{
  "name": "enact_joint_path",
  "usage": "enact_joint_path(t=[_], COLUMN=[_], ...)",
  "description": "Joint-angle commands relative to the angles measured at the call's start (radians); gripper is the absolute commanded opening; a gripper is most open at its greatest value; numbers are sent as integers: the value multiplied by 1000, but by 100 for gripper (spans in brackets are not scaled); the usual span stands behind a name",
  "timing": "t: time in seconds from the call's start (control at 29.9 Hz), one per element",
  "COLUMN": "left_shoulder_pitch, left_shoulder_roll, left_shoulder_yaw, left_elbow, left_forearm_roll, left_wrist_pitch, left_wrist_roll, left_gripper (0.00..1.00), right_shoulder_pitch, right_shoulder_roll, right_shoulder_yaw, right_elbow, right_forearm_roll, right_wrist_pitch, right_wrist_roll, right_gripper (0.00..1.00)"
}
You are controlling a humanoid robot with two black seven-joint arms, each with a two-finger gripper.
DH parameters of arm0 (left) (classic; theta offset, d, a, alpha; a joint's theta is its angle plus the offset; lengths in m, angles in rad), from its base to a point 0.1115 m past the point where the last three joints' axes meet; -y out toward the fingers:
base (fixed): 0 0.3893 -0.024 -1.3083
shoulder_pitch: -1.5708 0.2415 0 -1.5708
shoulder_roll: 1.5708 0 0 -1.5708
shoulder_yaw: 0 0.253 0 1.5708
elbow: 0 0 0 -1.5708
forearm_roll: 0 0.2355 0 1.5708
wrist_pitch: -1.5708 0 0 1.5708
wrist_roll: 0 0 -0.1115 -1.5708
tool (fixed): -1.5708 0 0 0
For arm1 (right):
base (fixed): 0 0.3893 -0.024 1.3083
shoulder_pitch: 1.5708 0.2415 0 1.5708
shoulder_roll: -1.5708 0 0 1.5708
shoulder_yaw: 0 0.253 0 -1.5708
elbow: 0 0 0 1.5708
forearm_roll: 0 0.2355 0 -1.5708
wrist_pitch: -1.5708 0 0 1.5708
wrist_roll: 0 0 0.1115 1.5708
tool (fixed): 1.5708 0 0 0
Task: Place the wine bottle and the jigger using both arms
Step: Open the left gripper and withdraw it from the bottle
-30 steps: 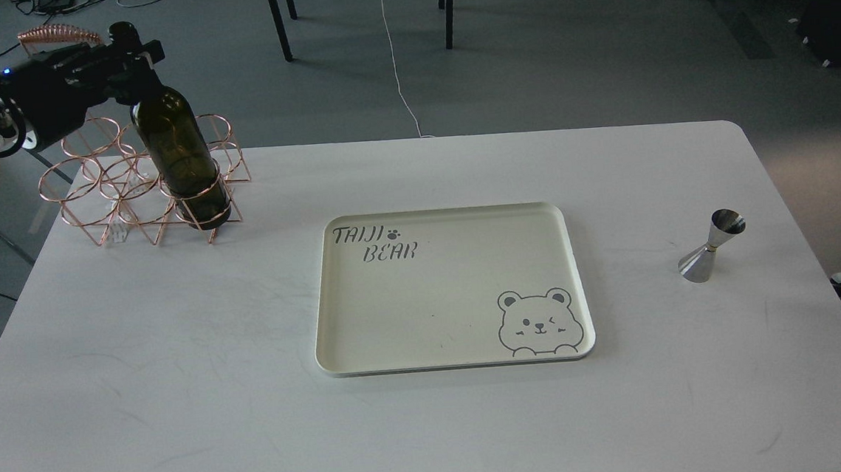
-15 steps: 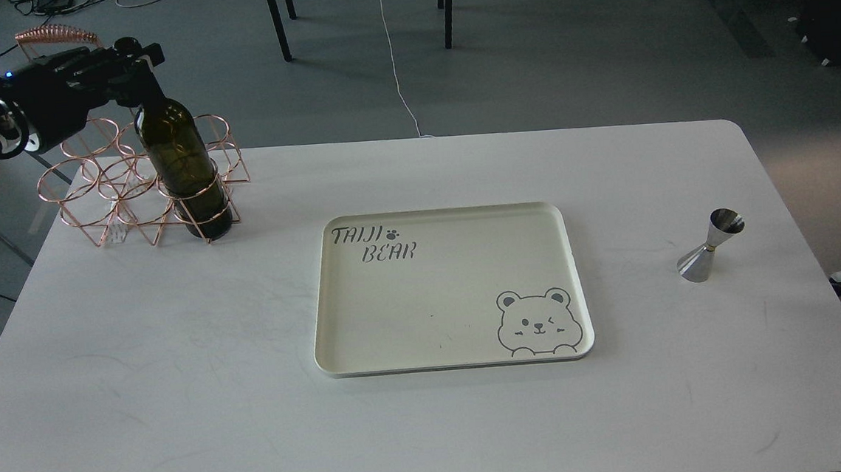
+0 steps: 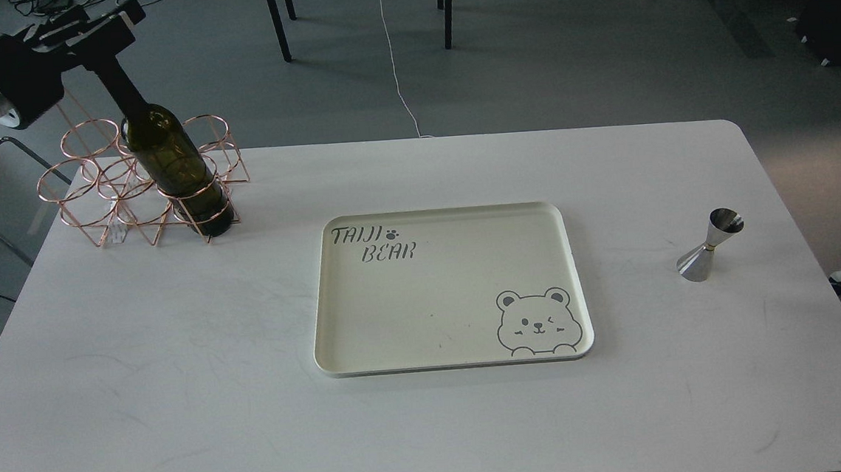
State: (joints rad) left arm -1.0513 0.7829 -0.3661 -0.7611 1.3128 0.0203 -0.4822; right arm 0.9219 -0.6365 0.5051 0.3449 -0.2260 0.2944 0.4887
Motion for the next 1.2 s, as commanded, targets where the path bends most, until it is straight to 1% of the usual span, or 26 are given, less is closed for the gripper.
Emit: enact_joint_path(t=[0.0,0.07,0.1,0.17,0.3,0.37,0.5,0.57,0.63,0.84,0.9,0.97,1.04,1.1,1.17], left_shoulder_pitch=[-21,-50,-56,-61,-53,-46,6,37,72,183,215,247,283,332,376], left_shoulder_roll=[30,44,48,53,52,56,55,50,45,36,15,-8,-33,-69,-102], left_shoulder_yaw=[-1,3,3,-1,1,3,3,3,1,-19,-42,-76,-126,-200,-275], left_elbow=[14,20,34,74,149,173,255,293,321,333,335,339,348,351,351], left_forearm_roll=[-144,-197,-228,-312,-623,-797,-1180,-1315,-1403,-1613,-1679,-1718,-1745,-1764,-1765], left_wrist_pitch=[-5,-6,-6,-10,-29,-80,-268,-338,-382,-480,-505,-509,-509,-509,-509], left_wrist_roll=[1,5,4,4,2,4,5,7,10,54,74,100,120,140,157], left_gripper=[98,98,98,98,98,98,98,98,98,98,98,98,98,98,98], right_shoulder_pitch=[-2,0,0,0,2,0,-5,-14,-41,-89,-104,-120,-135,-169,-205], right_shoulder_roll=[0,0,-2,-3,-18,-26,-34,-32,-29,-23,-23,-23,-23,-23,-20], right_shoulder_yaw=[1,3,4,4,4,4,9,9,9,10,10,12,13,26,32], right_elbow=[-1,-1,-1,-1,-3,-6,-27,-38,-46,-50,-49,-49,-49,-49,-49], right_forearm_roll=[1,1,1,1,-1,1,20,80,158,376,431,462,493,560,629], right_wrist_pitch=[0,-3,-3,-4,-15,-14,-5,-1,0,46,57,63,107,194,194], right_wrist_roll=[0,0,0,0,0,0,0,0,0,0,-39,-70,-93,-125,-151], right_gripper=[96,96,99,99,99,99,99,99,99,99,99,99,99,99,99])
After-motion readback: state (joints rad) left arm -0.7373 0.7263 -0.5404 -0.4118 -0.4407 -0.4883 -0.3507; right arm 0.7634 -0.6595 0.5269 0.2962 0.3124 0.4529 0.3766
